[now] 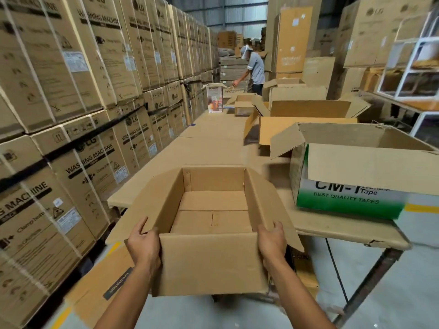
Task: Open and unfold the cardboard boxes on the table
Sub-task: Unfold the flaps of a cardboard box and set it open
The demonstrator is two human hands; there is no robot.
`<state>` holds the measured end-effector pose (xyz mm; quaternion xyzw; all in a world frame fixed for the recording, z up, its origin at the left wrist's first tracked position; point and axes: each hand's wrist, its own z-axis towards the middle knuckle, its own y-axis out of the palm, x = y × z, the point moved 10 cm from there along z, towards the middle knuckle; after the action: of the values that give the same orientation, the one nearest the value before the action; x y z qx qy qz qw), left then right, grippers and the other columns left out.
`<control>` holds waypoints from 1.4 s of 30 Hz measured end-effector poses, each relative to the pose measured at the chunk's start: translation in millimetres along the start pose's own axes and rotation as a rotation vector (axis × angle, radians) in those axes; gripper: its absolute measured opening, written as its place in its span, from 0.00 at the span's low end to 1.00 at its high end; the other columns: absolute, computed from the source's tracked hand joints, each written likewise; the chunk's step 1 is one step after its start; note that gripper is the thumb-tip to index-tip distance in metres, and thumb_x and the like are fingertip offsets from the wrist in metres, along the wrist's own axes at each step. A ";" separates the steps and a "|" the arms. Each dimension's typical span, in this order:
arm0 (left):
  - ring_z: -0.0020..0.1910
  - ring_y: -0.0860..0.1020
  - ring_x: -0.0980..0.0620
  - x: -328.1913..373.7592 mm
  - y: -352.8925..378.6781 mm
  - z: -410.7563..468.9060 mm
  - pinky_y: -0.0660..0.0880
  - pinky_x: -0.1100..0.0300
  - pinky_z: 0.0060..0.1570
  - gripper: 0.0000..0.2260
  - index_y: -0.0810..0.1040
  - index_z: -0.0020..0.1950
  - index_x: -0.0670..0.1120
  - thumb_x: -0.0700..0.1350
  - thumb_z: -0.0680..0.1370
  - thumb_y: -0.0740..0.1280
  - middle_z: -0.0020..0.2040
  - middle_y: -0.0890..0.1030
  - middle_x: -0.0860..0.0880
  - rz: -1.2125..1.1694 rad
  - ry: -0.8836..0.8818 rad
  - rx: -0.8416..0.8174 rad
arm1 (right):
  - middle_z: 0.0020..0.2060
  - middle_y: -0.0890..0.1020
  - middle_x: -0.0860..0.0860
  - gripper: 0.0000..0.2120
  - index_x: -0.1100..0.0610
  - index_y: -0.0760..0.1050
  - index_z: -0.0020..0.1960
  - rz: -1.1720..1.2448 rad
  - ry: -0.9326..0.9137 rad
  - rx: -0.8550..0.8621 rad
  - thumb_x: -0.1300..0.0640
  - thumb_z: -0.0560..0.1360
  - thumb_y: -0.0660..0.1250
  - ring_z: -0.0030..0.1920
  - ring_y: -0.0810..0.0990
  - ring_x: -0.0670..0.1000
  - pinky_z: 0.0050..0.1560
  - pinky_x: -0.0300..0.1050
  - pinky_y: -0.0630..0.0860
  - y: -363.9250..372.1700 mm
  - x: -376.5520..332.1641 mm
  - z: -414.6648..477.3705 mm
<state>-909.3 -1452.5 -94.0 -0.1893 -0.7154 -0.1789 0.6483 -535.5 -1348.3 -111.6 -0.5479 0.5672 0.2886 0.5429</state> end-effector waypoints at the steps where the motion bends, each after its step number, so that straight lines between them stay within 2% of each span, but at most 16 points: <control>1: 0.32 0.72 0.51 5.4 -6.5 1.6 0.71 0.58 0.38 0.21 0.78 0.66 0.51 0.36 0.75 0.66 0.36 0.77 0.53 -0.005 0.009 -0.005 | 0.61 0.80 0.57 0.25 0.54 0.66 0.74 0.012 -0.013 0.017 0.54 0.79 0.66 0.58 0.79 0.61 0.58 0.55 0.77 -2.0 -4.0 -9.3; 3: 0.32 0.73 0.52 17.3 -21.9 3.4 0.72 0.56 0.42 0.18 0.80 0.60 0.54 0.37 0.74 0.67 0.34 0.77 0.54 -0.012 0.011 -0.010 | 0.62 0.79 0.57 0.25 0.54 0.66 0.74 0.046 -0.035 0.043 0.55 0.79 0.66 0.57 0.78 0.60 0.57 0.52 0.76 -5.2 -13.2 -30.0; 5: 0.32 0.73 0.50 30.3 -36.3 5.5 0.72 0.56 0.41 0.17 0.81 0.61 0.51 0.38 0.74 0.68 0.32 0.78 0.51 -0.038 0.019 -0.021 | 0.61 0.80 0.57 0.24 0.54 0.67 0.74 0.075 -0.057 0.056 0.55 0.79 0.67 0.52 0.77 0.56 0.50 0.47 0.73 -6.3 -23.0 -51.9; 8: 0.33 0.72 0.52 56.6 -60.7 4.5 0.71 0.57 0.40 0.17 0.81 0.62 0.47 0.34 0.76 0.66 0.33 0.75 0.50 -0.118 0.051 -0.085 | 0.62 0.79 0.56 0.23 0.54 0.67 0.73 0.127 -0.113 0.074 0.56 0.79 0.66 0.49 0.75 0.52 0.47 0.45 0.71 -7.6 -40.1 -89.8; 11: 0.31 0.71 0.58 86.3 -88.4 -0.9 0.71 0.67 0.33 0.16 0.80 0.60 0.46 0.32 0.78 0.65 0.32 0.73 0.55 -0.176 0.095 -0.097 | 0.61 0.79 0.54 0.24 0.53 0.67 0.74 0.184 -0.192 0.091 0.57 0.79 0.67 0.46 0.75 0.48 0.44 0.44 0.71 -9.8 -59.1 -122.6; 13: 0.27 0.74 0.62 106.4 -97.4 -5.1 0.69 0.74 0.27 0.17 0.79 0.60 0.50 0.32 0.78 0.64 0.26 0.75 0.58 -0.212 0.117 -0.126 | 0.60 0.79 0.52 0.24 0.52 0.68 0.73 0.206 -0.241 0.122 0.56 0.78 0.67 0.52 0.77 0.51 0.51 0.47 0.74 -16.2 -72.9 -143.1; 14: 0.28 0.73 0.63 116.7 -99.6 -7.6 0.69 0.74 0.28 0.16 0.79 0.59 0.50 0.32 0.78 0.64 0.26 0.75 0.59 -0.224 0.126 -0.139 | 0.61 0.79 0.52 0.24 0.52 0.69 0.73 0.214 -0.260 0.149 0.56 0.78 0.67 0.55 0.77 0.52 0.55 0.48 0.75 -21.7 -79.2 -151.5; 17: 0.33 0.70 0.61 142.6 -90.9 -16.2 0.70 0.71 0.30 0.17 0.80 0.62 0.46 0.31 0.78 0.64 0.35 0.72 0.56 -0.286 0.141 -0.202 | 0.64 0.79 0.52 0.23 0.50 0.71 0.71 0.255 -0.310 0.230 0.57 0.76 0.68 0.61 0.78 0.55 0.63 0.55 0.75 -48.1 -97.3 -175.7; 22: 0.33 0.72 0.55 171.8 -49.5 -52.8 0.72 0.63 0.34 0.18 0.81 0.61 0.47 0.31 0.76 0.65 0.36 0.76 0.51 -0.358 0.166 -0.333 | 0.63 0.78 0.51 0.23 0.49 0.71 0.71 0.270 -0.372 0.371 0.56 0.76 0.68 0.60 0.78 0.55 0.63 0.57 0.75 -121.7 -120.3 -202.3; 25: 0.33 0.71 0.51 178.4 -17.5 -84.3 0.70 0.58 0.36 0.19 0.82 0.60 0.47 0.31 0.74 0.65 0.36 0.77 0.47 -0.405 0.165 -0.404 | 0.64 0.78 0.51 0.23 0.49 0.71 0.71 0.300 -0.416 0.450 0.57 0.77 0.68 0.59 0.77 0.53 0.61 0.51 0.74 -174.1 -128.4 -210.6; 27: 0.33 0.71 0.51 182.1 6.9 -112.4 0.69 0.58 0.35 0.20 0.82 0.60 0.47 0.30 0.74 0.64 0.35 0.76 0.46 -0.427 0.175 -0.462 | 0.62 0.78 0.49 0.22 0.49 0.72 0.70 0.314 -0.423 0.508 0.58 0.77 0.67 0.57 0.76 0.52 0.56 0.46 0.70 -212.0 -125.9 -211.2; 29: 0.33 0.72 0.52 184.4 33.1 -145.7 0.71 0.61 0.34 0.20 0.82 0.60 0.48 0.30 0.74 0.65 0.36 0.77 0.46 -0.448 0.192 -0.520 | 0.57 0.81 0.48 0.21 0.49 0.73 0.69 0.343 -0.423 0.575 0.58 0.77 0.67 0.55 0.77 0.52 0.54 0.45 0.70 -253.5 -118.6 -211.6; 32: 0.37 0.75 0.54 186.5 78.1 -204.5 0.74 0.65 0.37 0.20 0.81 0.59 0.50 0.30 0.74 0.65 0.43 0.78 0.46 -0.492 0.197 -0.614 | 0.45 0.78 0.38 0.21 0.49 0.73 0.69 0.358 -0.419 0.673 0.59 0.77 0.66 0.49 0.77 0.51 0.53 0.46 0.71 -320.9 -105.8 -213.2; 37: 0.38 0.76 0.55 181.4 159.9 -318.6 0.74 0.66 0.37 0.20 0.81 0.59 0.50 0.30 0.75 0.65 0.47 0.78 0.44 -0.525 0.161 -0.739 | 0.42 0.73 0.33 0.21 0.50 0.72 0.70 0.338 -0.442 0.796 0.60 0.78 0.65 0.41 0.74 0.39 0.51 0.43 0.67 -446.1 -82.2 -217.2; 39: 0.39 0.77 0.54 176.6 193.2 -368.5 0.74 0.66 0.37 0.20 0.81 0.60 0.50 0.30 0.75 0.65 0.48 0.79 0.42 -0.523 0.155 -0.795 | 0.42 0.72 0.33 0.23 0.51 0.71 0.71 0.335 -0.438 0.847 0.59 0.77 0.66 0.43 0.75 0.43 0.51 0.43 0.67 -495.1 -68.0 -218.2; 42: 0.48 0.80 0.48 163.3 240.2 -439.6 0.77 0.60 0.43 0.19 0.81 0.61 0.50 0.32 0.75 0.66 0.54 0.81 0.39 -0.508 0.140 -0.859 | 0.41 0.71 0.34 0.24 0.51 0.70 0.72 0.318 -0.417 0.928 0.58 0.76 0.68 0.45 0.74 0.48 0.52 0.43 0.67 -564.3 -44.8 -216.6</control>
<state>-424.8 -1459.1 113.1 -0.2466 -0.5554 -0.6217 0.4941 -81.3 -1665.7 134.0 -0.0882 0.5913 0.1889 0.7791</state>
